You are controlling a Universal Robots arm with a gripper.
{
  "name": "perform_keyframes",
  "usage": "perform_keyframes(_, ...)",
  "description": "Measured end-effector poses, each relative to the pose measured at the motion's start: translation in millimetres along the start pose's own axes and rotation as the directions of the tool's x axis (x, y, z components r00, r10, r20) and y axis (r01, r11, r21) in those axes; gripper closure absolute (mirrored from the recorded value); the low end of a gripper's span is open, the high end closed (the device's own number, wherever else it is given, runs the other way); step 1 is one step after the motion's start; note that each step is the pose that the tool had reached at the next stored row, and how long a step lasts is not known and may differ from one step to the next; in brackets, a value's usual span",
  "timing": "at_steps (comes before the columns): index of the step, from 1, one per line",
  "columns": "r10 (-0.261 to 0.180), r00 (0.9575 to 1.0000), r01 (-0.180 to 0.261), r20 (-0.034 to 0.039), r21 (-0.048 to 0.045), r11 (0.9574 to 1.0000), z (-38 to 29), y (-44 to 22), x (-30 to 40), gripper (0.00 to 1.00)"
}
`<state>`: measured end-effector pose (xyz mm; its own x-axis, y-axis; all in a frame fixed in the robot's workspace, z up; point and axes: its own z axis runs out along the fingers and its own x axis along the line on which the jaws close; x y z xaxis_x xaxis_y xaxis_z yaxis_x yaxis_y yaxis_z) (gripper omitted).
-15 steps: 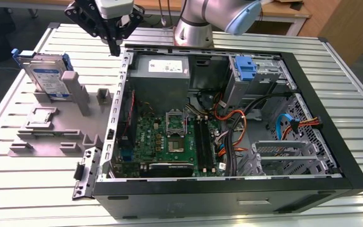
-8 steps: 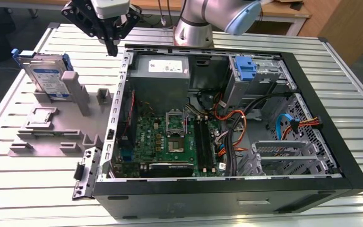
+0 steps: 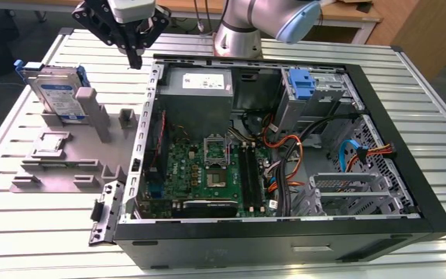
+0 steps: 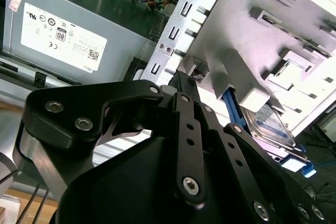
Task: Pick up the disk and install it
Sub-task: 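Reach for the disk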
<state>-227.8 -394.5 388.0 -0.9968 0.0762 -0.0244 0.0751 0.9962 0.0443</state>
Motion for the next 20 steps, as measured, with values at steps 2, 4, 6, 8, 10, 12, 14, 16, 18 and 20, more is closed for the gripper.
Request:
perform_keyframes(2, 0.000, 1.0000, 0.000, 0.0000, -0.0001, 1.0000, 0.1, -0.1, 1.2, 0.90)
perform_keyframes(4, 0.000, 1.0000, 0.000, 0.0001, -0.0001, 1.0000, 0.1, -0.1, 2.2, 0.90)
perform_keyframes(6, 0.000, 1.0000, 0.000, 0.0001, -0.0001, 1.0000, 0.1, -0.2, 3.0, 0.90)
perform_keyframes(8, 0.000, 1.0000, 0.000, 0.0001, -0.0001, 1.0000, 0.2, -0.4, 4.2, 0.90)
perform_keyframes(10, 0.000, 1.0000, 0.000, 0.0000, 0.0000, 1.0000, 0.2, -0.4, 5.4, 0.90)
perform_keyframes(12, 0.000, 1.0000, 0.000, 0.0000, -0.0001, 1.0000, 0.2, -0.5, 6.7, 0.90)
perform_keyframes(14, 0.000, 1.0000, 0.000, 0.0000, -0.0001, 1.0000, 0.2, -0.6, 8.0, 0.90)
perform_keyframes(16, 0.000, 1.0000, 0.000, 0.0001, 0.0000, 1.0000, 0.3, -0.7, 9.3, 0.90)
perform_keyframes(18, 0.000, 1.0000, 0.000, 0.0001, -0.0001, 1.0000, 0.3, -0.8, 10.7, 0.90)
perform_keyframes(20, 0.000, 1.0000, 0.000, 0.0001, -0.0001, 1.0000, 0.3, -0.9, 12.0, 0.90)
